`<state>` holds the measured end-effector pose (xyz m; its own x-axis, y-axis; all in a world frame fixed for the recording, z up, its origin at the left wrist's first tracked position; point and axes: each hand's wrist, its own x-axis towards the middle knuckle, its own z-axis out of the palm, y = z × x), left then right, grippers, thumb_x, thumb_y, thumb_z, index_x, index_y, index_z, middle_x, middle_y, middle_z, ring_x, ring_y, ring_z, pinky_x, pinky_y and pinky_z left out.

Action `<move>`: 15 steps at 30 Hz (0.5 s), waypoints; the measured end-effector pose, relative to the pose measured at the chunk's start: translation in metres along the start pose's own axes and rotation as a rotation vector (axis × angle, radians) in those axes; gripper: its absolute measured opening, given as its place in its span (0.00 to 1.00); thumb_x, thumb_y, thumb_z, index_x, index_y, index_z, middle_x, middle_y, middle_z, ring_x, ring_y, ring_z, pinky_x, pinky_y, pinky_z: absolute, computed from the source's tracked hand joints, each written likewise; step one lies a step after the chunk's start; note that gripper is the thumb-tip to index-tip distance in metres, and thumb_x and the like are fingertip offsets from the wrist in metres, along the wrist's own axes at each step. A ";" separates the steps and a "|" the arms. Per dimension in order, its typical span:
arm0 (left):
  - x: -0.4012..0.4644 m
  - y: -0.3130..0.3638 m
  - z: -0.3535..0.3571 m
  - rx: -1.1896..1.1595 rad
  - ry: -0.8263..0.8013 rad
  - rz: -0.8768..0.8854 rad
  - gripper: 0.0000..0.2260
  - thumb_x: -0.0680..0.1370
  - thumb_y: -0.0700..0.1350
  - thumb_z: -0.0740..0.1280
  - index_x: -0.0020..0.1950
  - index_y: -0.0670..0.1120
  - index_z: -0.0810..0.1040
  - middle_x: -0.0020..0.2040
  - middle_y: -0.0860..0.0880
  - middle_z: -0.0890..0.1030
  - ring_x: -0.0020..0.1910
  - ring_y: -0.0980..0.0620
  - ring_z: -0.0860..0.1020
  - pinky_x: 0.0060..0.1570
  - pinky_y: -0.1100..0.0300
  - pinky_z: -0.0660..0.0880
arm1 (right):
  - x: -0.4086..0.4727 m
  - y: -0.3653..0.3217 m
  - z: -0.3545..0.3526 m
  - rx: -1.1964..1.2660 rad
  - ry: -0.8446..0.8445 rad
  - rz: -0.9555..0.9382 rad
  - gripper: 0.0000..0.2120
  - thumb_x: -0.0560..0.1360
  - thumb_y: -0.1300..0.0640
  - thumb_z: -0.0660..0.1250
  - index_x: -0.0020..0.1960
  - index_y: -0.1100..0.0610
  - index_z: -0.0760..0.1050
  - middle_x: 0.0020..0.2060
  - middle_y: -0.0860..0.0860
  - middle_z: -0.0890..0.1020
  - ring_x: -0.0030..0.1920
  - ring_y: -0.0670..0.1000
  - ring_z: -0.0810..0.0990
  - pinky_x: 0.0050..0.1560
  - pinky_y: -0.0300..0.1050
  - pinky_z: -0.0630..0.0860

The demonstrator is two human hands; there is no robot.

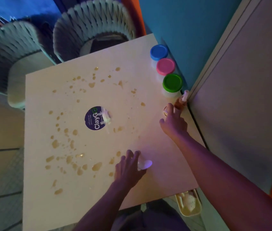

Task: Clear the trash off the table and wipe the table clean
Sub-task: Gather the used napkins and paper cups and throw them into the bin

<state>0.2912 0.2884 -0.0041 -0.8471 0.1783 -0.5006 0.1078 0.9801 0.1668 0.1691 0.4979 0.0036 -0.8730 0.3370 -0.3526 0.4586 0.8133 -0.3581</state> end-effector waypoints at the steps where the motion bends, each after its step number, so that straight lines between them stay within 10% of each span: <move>1: 0.000 0.000 -0.001 -0.011 0.000 -0.016 0.30 0.75 0.70 0.64 0.71 0.57 0.63 0.64 0.51 0.68 0.58 0.45 0.74 0.43 0.52 0.73 | 0.002 0.002 0.003 -0.021 -0.012 0.008 0.26 0.77 0.52 0.63 0.72 0.51 0.57 0.67 0.61 0.68 0.55 0.67 0.79 0.50 0.53 0.73; 15: 0.003 -0.003 -0.004 -0.005 -0.008 -0.070 0.26 0.78 0.69 0.59 0.68 0.53 0.65 0.60 0.49 0.73 0.51 0.43 0.79 0.39 0.53 0.70 | 0.025 0.004 0.002 -0.159 -0.042 -0.042 0.18 0.78 0.47 0.61 0.64 0.54 0.65 0.65 0.61 0.69 0.55 0.67 0.78 0.51 0.53 0.72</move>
<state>0.2864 0.2850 -0.0025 -0.8481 0.1104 -0.5182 0.0459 0.9897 0.1357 0.1494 0.5087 -0.0088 -0.8815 0.2838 -0.3773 0.3870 0.8920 -0.2334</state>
